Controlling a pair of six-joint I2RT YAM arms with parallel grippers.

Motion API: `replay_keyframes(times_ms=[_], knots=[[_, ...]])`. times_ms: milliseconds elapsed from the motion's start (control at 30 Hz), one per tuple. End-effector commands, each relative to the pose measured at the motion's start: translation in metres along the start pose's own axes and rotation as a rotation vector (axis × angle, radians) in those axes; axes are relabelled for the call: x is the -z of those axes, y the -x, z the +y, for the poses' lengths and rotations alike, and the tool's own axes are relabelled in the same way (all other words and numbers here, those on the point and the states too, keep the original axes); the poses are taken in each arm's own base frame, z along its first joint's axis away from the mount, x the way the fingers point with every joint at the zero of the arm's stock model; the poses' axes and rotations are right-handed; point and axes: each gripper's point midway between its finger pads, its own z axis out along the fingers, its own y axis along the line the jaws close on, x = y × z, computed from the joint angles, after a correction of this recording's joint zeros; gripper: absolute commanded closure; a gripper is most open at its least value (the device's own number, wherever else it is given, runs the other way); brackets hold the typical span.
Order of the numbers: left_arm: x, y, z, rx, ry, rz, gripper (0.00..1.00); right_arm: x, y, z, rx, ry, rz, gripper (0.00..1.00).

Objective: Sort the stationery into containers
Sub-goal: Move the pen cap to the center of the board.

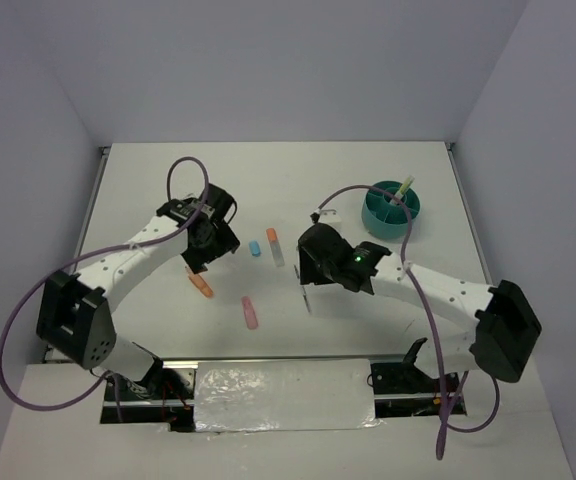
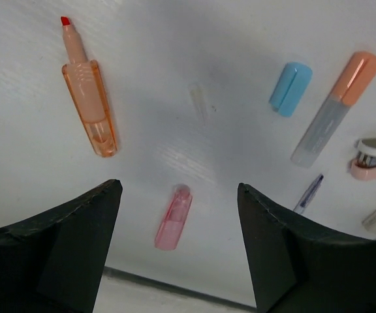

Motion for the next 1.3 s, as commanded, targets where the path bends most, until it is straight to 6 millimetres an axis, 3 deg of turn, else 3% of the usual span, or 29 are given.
replay_keyframes(times_ms=[0, 133, 300, 400, 433, 567, 867, 967, 1167, 1233, 1267], knots=[[-0.019, 0.008, -0.015, 0.146, 0.075, -0.018, 0.17, 0.028, 0.024, -0.001, -0.047, 0.006, -0.088, 0.4], [-0.038, 0.008, -0.025, 0.181, 0.147, 0.0, 0.22, 0.044, 0.022, -0.017, -0.027, -0.022, -0.104, 0.4], [-0.066, -0.01, -0.024, 0.167, 0.191, 0.051, 0.33, 0.062, 0.013, -0.031, -0.032, 0.005, -0.136, 0.39], [-0.077, -0.017, -0.02, 0.165, 0.192, 0.055, 0.37, 0.063, 0.002, -0.036, -0.026, 0.026, -0.125, 0.39], [-0.08, -0.018, -0.019, 0.166, 0.194, 0.06, 0.44, 0.06, -0.004, -0.038, -0.021, 0.027, -0.111, 0.39], [-0.095, -0.023, -0.022, 0.141, 0.189, 0.07, 0.46, 0.059, -0.01, -0.038, -0.003, 0.041, -0.096, 0.39], [-0.111, -0.027, -0.022, 0.117, 0.188, 0.073, 0.58, 0.06, 0.003, -0.028, 0.052, 0.055, -0.105, 0.39], [-0.113, -0.032, -0.015, 0.11, 0.194, 0.081, 0.73, 0.058, 0.004, -0.024, 0.046, 0.065, -0.103, 0.39], [-0.114, -0.039, -0.007, 0.066, 0.183, 0.097, 0.84, 0.055, 0.004, -0.02, 0.042, 0.073, -0.099, 0.39], [-0.116, -0.04, -0.014, -0.005, 0.13, 0.111, 0.9, 0.055, 0.006, -0.021, 0.041, 0.067, -0.105, 0.39], [-0.118, -0.042, -0.017, -0.052, 0.096, 0.123, 0.98, 0.056, 0.007, -0.021, 0.042, 0.066, -0.106, 0.39]])
